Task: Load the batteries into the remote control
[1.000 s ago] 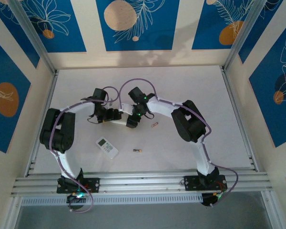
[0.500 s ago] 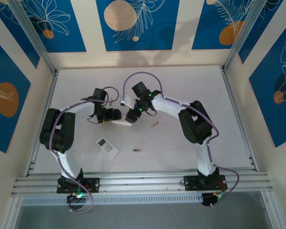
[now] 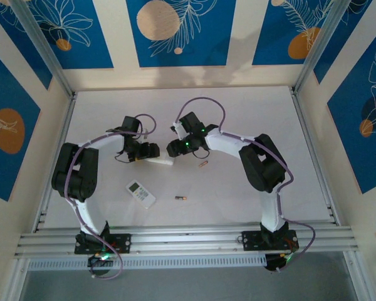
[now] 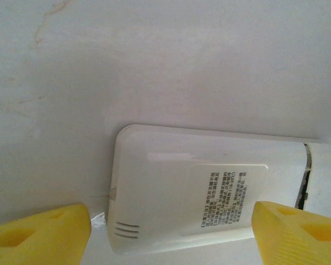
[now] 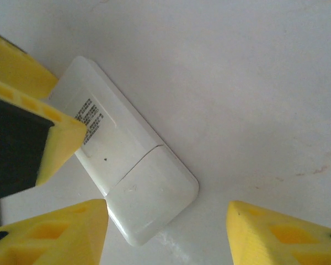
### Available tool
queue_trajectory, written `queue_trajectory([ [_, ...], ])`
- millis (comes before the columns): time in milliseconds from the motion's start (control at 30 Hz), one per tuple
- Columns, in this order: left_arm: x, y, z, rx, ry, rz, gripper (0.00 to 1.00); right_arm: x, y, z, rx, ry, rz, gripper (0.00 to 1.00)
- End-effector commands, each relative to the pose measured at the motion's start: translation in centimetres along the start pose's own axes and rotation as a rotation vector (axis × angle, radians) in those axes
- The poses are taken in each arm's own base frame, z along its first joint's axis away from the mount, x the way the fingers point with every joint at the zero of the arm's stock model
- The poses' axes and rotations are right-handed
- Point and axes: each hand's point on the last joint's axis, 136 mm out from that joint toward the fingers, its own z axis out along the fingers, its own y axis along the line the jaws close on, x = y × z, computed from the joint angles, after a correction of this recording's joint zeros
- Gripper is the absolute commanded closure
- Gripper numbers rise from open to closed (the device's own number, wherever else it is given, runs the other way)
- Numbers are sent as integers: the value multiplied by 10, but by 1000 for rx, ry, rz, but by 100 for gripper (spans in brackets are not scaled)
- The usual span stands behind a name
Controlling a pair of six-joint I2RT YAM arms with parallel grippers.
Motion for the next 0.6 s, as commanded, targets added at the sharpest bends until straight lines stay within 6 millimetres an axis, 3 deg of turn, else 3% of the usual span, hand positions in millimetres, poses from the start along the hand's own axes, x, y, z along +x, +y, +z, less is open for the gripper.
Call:
queue_trajectory([
  [0,18,-2,12,40,62,-34,22,7,6,12,-30,54,108,42],
  [200,17,-1,13,35,66,-31,22,20,7,23,-22,104,88,46],
  [567,15,-2,14,39,66,-31,22,49,-19,32,143,208,44,54],
])
